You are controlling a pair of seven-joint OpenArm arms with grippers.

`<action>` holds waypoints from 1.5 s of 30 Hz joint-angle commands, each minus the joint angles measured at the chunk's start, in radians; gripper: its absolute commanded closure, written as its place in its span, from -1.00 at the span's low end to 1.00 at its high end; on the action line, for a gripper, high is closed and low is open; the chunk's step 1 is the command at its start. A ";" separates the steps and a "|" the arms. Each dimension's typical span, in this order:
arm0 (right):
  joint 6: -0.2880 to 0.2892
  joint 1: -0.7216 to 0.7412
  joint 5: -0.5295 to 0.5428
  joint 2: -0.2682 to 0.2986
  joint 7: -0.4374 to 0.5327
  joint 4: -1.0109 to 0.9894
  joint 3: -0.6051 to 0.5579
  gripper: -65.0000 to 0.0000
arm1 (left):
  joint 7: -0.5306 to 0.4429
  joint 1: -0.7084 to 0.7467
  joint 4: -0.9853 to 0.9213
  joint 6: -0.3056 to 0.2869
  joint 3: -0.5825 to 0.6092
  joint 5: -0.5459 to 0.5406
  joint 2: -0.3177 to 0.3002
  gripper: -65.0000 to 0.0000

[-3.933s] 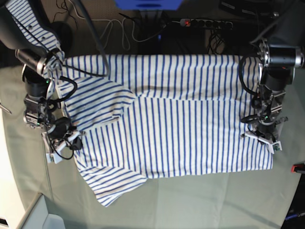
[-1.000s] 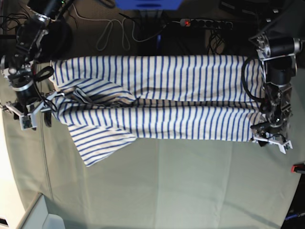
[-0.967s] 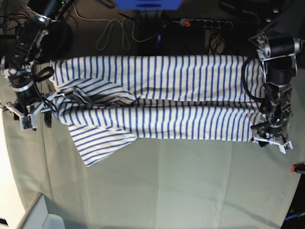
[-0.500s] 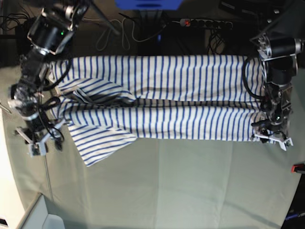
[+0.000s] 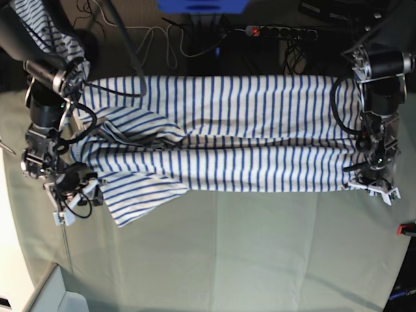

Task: Layout the t-shirt on the table in an organized manner, then fold the t-shirt properly
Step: 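Regrasp the folded shirt edge with the right gripper, left holding, then fold the shirt over again lengthwise with both grippers into a strip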

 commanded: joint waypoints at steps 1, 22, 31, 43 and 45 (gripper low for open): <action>-0.001 0.025 0.013 0.003 0.021 0.012 -0.014 0.09 | -0.003 -0.019 0.011 -0.003 0.001 -0.002 -0.010 1.00; -0.001 0.040 0.013 -0.016 0.013 0.049 -0.166 1.00 | 0.002 -0.018 0.088 -0.003 0.002 -0.002 -0.012 1.00; -0.001 0.038 0.014 -0.043 0.010 0.353 -0.159 1.00 | 0.005 -0.015 0.324 -0.003 0.002 0.000 -0.012 1.00; -0.001 0.005 0.017 -0.048 0.010 0.420 -0.158 1.00 | 0.005 -0.016 0.404 -0.003 0.004 -0.002 -0.002 1.00; -0.001 -0.058 0.019 -0.051 0.010 0.482 -0.158 1.00 | 0.005 -0.010 0.399 -0.003 0.001 -0.003 -0.002 1.00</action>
